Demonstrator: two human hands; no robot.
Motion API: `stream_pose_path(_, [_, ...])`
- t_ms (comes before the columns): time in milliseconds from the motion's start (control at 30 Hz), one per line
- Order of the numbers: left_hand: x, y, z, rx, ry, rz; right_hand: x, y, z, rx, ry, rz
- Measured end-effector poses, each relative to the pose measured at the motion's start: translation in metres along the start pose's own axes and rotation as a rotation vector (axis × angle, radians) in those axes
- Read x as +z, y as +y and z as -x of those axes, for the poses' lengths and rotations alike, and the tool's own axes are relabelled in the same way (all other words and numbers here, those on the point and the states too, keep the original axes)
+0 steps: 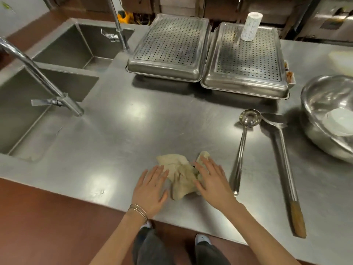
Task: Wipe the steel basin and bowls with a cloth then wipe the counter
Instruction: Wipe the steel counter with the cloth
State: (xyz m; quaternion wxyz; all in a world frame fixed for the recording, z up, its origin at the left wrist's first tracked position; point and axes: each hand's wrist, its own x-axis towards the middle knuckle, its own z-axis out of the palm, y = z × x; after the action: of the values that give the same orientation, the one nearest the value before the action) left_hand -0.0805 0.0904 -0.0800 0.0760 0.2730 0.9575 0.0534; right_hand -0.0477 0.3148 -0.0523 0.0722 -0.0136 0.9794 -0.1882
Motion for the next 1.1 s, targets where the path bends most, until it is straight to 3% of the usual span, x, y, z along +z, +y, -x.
stream_pose_path(133, [0.013,-0.051,-0.017,0.033,-0.106,-0.016,0.043,-0.032,-0.027,0.308,-0.14,0.0])
stream_pose_path(300, [0.024,-0.109,-0.051,0.121,-0.126,-0.023,0.094,-0.07,-0.034,0.506,0.085,0.094])
stream_pose_path(567, [0.048,-0.14,-0.087,0.215,-0.043,0.028,0.071,-0.012,-0.12,0.415,0.251,0.264])
stream_pose_path(700, [0.059,-0.138,-0.086,0.191,-0.006,0.008,0.06,-0.003,-0.167,0.479,0.341,0.266])
stream_pose_path(833, [0.059,-0.138,-0.085,0.191,-0.02,0.003,0.087,-0.036,-0.099,0.348,0.402,0.194])
stream_pose_path(933, [0.059,-0.137,-0.085,0.184,-0.028,0.004,0.11,-0.064,-0.022,0.247,0.323,0.139])
stream_pose_path(1100, [0.06,-0.136,-0.084,0.174,-0.037,0.006,0.095,-0.03,-0.044,0.413,0.351,0.169])
